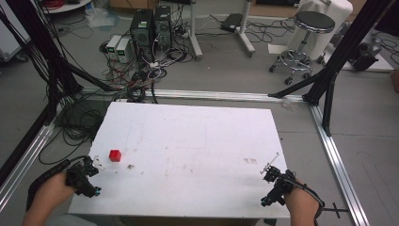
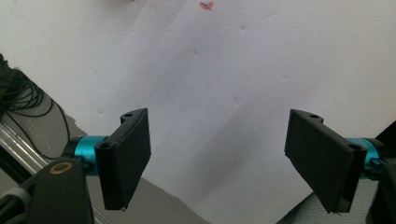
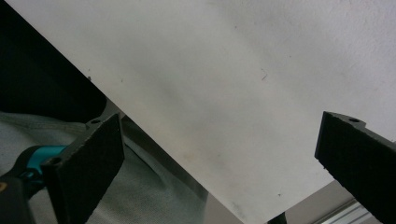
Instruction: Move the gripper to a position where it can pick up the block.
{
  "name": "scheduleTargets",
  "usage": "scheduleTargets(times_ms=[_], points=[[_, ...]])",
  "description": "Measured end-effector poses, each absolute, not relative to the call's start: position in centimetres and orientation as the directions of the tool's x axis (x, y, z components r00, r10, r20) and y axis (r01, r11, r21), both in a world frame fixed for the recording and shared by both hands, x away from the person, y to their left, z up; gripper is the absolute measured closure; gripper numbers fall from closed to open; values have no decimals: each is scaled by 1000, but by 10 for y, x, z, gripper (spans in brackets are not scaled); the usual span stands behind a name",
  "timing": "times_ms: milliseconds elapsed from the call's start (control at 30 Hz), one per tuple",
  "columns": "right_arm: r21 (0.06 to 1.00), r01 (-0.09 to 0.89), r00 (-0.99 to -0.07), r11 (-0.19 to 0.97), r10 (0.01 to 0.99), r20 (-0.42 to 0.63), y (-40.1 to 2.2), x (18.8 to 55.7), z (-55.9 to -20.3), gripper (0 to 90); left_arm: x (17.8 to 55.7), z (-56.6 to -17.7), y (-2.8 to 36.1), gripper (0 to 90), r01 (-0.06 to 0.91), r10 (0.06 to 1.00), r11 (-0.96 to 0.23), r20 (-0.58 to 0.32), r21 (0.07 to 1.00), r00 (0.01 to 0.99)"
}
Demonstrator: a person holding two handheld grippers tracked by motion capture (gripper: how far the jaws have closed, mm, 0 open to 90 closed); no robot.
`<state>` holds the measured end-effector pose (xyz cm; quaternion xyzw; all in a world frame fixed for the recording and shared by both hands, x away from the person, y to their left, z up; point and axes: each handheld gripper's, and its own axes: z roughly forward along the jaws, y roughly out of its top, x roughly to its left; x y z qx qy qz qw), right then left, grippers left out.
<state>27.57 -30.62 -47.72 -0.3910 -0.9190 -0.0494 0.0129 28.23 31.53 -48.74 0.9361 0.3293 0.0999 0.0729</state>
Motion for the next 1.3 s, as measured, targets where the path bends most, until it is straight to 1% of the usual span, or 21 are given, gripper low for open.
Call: scheduleTargets(times_ms=[233, 367, 600, 633, 800, 933, 1200, 1300], points=[[92, 723, -691, 685, 720, 65, -307, 276, -478, 9, 281, -489, 310, 230, 588, 615, -785, 130, 194, 778], [88, 723, -691, 685, 720, 67, -308, 276, -478, 9, 282, -488, 307, 230, 567, 588, -807, 137, 167, 797], [96, 718, -696, 690, 715, 68, -307, 276, -478, 9, 286, -484, 308, 230, 541, 564, -823, 130, 171, 816], [95, 719, -695, 689, 716, 69, -307, 276, -477, 9, 287, -481, 309, 230, 527, 548, -834, 136, 164, 825], [93, 723, -690, 684, 720, 74, -306, 275, -478, 9, 291, -477, 310, 230, 514, 533, -845, 149, 151, 833], [95, 719, -695, 689, 715, 74, -307, 276, -479, 9, 299, -472, 314, 230, 493, 509, -860, 149, 135, 848], [91, 722, -692, 686, 717, 81, -306, 276, -479, 9, 309, -466, 317, 230, 451, 468, -881, 136, 143, 873], [91, 721, -693, 687, 716, 83, -306, 276, -479, 9, 314, -464, 316, 230, 427, 441, -896, 129, 126, 888]])
